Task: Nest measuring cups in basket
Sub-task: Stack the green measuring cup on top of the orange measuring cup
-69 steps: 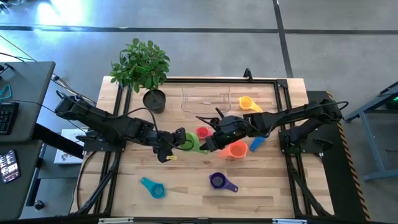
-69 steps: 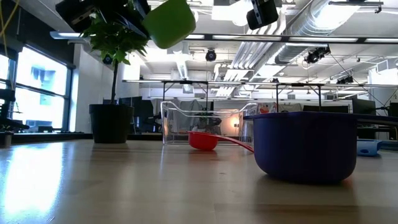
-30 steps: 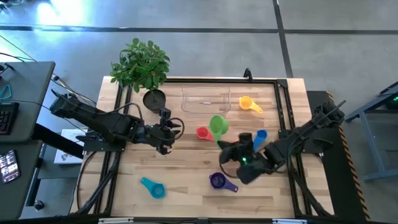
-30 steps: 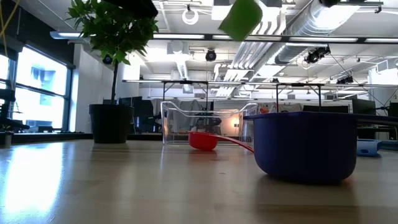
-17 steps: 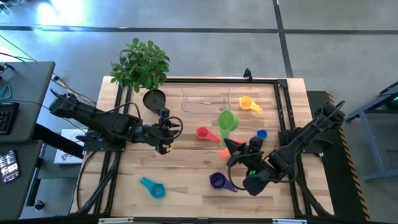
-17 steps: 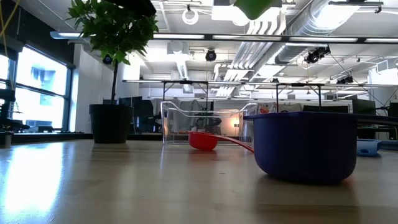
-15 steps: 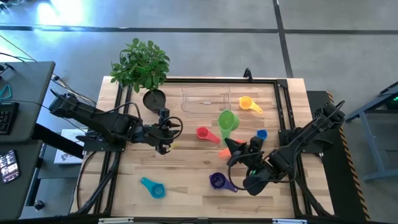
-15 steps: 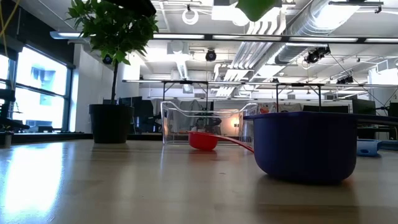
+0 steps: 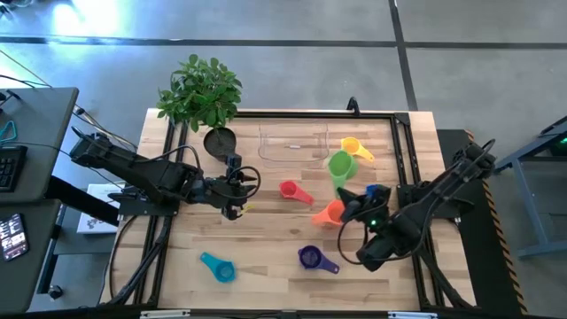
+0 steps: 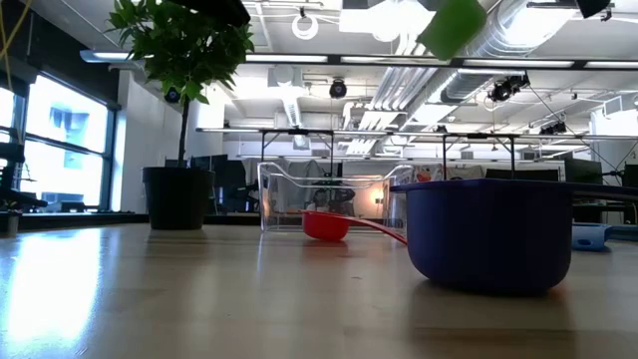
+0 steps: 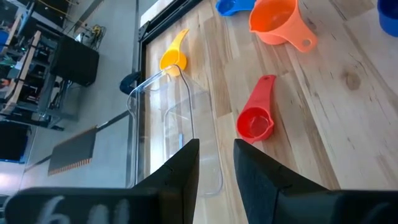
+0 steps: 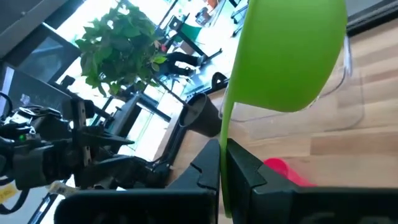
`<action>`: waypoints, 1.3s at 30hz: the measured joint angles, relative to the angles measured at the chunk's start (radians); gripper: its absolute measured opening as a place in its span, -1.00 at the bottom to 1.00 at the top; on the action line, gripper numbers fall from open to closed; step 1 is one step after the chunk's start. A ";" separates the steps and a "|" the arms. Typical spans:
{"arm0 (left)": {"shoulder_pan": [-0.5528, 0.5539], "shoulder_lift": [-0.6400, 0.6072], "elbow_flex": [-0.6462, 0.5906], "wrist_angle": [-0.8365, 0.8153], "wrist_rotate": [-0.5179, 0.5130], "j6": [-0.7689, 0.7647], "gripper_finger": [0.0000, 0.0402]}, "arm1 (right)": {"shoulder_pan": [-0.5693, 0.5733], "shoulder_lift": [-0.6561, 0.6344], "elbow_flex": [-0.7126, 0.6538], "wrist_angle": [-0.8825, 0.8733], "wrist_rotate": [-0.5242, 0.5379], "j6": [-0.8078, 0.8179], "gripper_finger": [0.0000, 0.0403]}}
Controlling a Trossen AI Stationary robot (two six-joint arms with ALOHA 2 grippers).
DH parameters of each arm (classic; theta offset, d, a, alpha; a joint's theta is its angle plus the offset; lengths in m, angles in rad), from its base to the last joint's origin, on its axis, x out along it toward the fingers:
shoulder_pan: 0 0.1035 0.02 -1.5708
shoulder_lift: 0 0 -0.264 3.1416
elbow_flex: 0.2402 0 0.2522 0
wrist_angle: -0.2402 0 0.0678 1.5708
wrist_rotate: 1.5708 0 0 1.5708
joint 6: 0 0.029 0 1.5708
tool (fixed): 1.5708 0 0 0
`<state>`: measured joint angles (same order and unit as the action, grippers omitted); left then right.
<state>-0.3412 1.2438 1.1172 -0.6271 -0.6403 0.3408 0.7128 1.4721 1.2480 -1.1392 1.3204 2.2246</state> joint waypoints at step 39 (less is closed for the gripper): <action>0.174 0.381 0.000 0.642 0.423 -0.340 -0.55 | 0.073 -0.320 0.000 -0.117 -0.118 -0.272 -1.00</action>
<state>-0.1669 1.6252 1.1172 0.0151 -0.2171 0.0009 0.7853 1.1518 1.2480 -1.2565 1.2025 1.9522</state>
